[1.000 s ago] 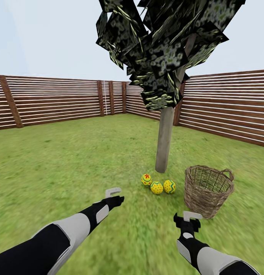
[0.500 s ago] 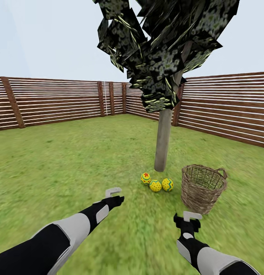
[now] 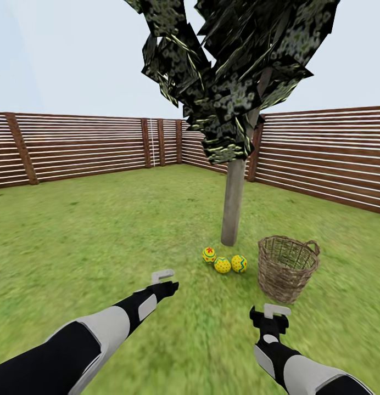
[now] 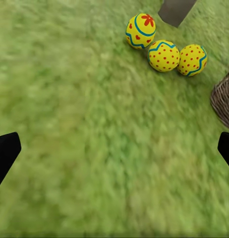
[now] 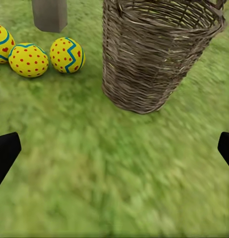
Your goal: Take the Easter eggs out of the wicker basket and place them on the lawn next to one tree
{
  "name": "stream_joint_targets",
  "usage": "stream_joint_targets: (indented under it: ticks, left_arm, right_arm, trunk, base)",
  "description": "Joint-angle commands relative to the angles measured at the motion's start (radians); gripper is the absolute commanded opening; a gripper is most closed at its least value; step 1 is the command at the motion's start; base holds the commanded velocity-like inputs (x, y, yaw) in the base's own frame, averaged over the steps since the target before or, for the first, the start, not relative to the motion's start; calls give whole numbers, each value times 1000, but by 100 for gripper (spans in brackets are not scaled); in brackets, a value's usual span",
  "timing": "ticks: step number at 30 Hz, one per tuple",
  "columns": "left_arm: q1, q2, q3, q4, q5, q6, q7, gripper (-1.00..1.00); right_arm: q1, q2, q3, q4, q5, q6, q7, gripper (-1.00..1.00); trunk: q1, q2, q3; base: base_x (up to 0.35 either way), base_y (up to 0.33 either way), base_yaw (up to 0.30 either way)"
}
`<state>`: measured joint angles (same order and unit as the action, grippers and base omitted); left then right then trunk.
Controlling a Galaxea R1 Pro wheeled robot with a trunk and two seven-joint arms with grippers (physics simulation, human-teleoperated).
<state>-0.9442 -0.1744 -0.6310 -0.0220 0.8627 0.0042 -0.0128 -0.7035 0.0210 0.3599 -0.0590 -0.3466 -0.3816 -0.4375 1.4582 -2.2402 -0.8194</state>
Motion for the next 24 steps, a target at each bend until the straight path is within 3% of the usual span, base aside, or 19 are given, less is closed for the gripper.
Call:
stream_joint_targets:
  ticks: [1,9,24]
  left_arm:
    - [-1,0,-8,1,10,0,-1,100]
    - [-1,0,-9,1,10,0,-1,100]
    - [0,0,-6,2,11,4,1,100]
  right_arm:
    - [-1,0,8,1,-9,-3,-3,100]
    - [12,17,8,1,-9,-3,-2,100]
    - [15,18,8,1,-9,-3,-1,100]
  trunk:
    - [-4,7,2]
    - [-35,63,27]
    - [-92,168,74]
  base:
    - [-8,0,0]
    - [-2,0,0]
    - [0,0,0]
